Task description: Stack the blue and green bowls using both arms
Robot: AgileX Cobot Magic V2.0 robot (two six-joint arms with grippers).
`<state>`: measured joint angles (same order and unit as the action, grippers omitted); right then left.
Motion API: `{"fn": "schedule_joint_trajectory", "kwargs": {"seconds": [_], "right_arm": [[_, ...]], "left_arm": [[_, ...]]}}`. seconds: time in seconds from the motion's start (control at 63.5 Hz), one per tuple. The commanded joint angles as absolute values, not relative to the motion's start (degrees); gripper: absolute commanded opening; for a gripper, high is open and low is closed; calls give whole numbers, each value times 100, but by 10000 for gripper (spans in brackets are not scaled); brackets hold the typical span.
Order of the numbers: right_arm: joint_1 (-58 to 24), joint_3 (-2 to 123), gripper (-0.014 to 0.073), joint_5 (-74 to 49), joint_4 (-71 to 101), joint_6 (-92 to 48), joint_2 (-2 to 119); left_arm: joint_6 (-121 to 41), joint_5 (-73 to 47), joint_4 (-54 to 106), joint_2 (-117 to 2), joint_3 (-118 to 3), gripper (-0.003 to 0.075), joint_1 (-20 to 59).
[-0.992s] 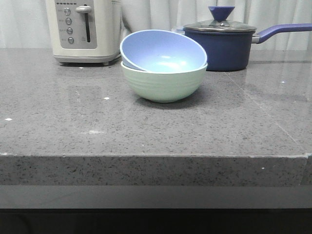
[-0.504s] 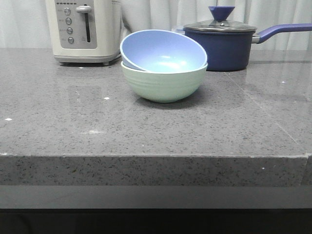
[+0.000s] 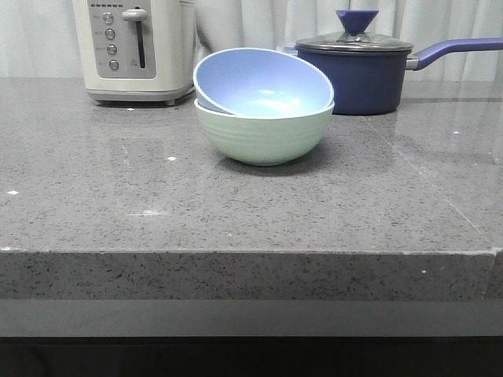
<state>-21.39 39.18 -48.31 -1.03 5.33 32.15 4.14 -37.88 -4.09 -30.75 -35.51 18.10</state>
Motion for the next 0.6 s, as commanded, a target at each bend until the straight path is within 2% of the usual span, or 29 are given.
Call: {"fn": "schedule_joint_trajectory", "kwargs": {"seconds": [0.0,0.126,0.205,0.362,0.583], "right_arm": [[-2133,4073,-54,-4432,-183,554,3230],[-2133,4073,-54,-4432,-183,554,3230],[-2133,4073,-54,-4432,-183,554,3230],[-2133,4073,-54,-4432,-183,554,3230],[-2133,4073,-54,-4432,-183,554,3230]], "left_arm": [[435,-2075,-315,-2520,-2966,-20,1224],[435,-228,58,-1539,-1574,-20,521],[435,297,93,-1008,-930,-20,407],[435,476,68,-221,-226,-20,234],[435,491,68,-25,-8,-20,234]]}}
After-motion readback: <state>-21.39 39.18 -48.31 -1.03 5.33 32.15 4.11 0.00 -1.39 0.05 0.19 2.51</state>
